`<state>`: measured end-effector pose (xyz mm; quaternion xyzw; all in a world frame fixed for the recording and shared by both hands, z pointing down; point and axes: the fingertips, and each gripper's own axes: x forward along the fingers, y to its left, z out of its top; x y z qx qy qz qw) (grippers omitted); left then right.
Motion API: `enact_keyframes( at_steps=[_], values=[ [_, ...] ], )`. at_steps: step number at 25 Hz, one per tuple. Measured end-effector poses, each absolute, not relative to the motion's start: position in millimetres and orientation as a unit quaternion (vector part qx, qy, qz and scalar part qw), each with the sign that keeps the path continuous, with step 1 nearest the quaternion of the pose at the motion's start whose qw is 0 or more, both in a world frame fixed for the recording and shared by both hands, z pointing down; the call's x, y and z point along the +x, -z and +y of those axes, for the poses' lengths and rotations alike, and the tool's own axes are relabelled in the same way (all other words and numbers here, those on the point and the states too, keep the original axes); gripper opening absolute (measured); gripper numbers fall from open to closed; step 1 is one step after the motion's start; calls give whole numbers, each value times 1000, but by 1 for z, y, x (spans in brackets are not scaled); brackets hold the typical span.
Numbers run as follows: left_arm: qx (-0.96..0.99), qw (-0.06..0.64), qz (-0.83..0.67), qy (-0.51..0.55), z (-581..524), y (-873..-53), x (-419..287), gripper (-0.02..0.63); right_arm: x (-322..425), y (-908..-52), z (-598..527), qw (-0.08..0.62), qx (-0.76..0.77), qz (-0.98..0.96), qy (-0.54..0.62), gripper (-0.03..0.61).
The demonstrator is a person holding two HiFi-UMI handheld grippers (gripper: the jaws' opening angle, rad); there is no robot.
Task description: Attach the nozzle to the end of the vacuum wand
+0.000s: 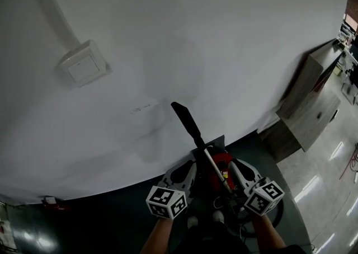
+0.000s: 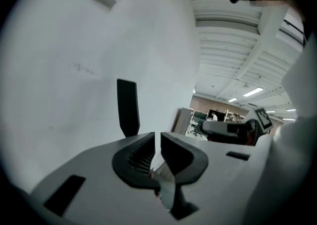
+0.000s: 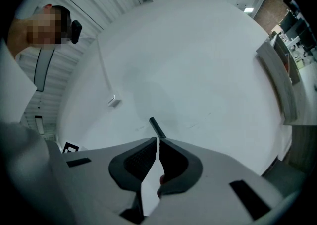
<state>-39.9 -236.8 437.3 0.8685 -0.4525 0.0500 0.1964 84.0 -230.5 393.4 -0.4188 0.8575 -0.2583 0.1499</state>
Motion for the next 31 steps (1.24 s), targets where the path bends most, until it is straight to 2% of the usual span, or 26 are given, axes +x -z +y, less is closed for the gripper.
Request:
enact_keyframes(
  at_steps=[4, 15, 31],
  values=[
    [875, 163, -456, -17, -217, -398, -49, 5, 79, -391, -216, 153, -423, 855, 257, 21],
    [881, 139, -452, 1, -204, -376, -54, 5, 49, -386, -206, 140, -416, 866, 238, 17],
    [870, 140, -472, 5, -213, -383, -67, 5, 40, -396, -210, 124, -410, 871, 242, 17]
  ],
)
